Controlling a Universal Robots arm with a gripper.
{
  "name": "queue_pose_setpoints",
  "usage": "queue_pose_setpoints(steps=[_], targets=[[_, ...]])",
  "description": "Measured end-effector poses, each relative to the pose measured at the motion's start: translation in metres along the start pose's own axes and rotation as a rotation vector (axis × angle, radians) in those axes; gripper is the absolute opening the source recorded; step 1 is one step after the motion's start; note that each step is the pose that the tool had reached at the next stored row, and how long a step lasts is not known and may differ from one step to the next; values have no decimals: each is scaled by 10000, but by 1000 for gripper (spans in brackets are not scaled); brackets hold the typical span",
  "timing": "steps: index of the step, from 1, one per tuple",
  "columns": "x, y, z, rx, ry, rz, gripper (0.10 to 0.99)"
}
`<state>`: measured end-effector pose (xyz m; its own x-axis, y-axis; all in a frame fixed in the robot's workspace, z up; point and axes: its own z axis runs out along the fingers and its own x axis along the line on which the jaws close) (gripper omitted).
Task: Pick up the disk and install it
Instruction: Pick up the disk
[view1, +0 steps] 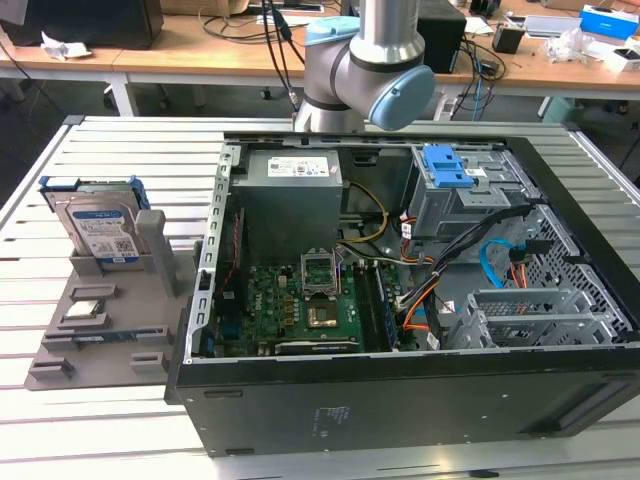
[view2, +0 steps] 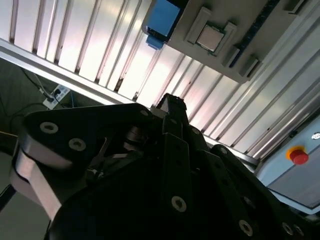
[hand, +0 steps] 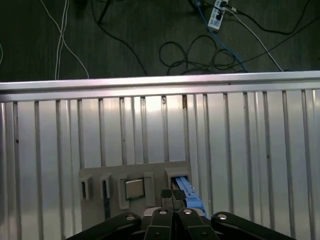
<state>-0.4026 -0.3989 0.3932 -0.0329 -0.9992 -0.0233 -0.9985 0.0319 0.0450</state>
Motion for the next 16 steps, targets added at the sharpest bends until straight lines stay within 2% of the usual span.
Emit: queue_pose_setpoints(steps=[3,10,11,13,16], targets=[[0,0,0,-8,13,-291,106],[0,0,0,-8,15,-319,114],[0,0,0,-8,15,-322,169],[0,0,0,-9,15,-329,169],[0,0,-1,-9,16,-342,353]])
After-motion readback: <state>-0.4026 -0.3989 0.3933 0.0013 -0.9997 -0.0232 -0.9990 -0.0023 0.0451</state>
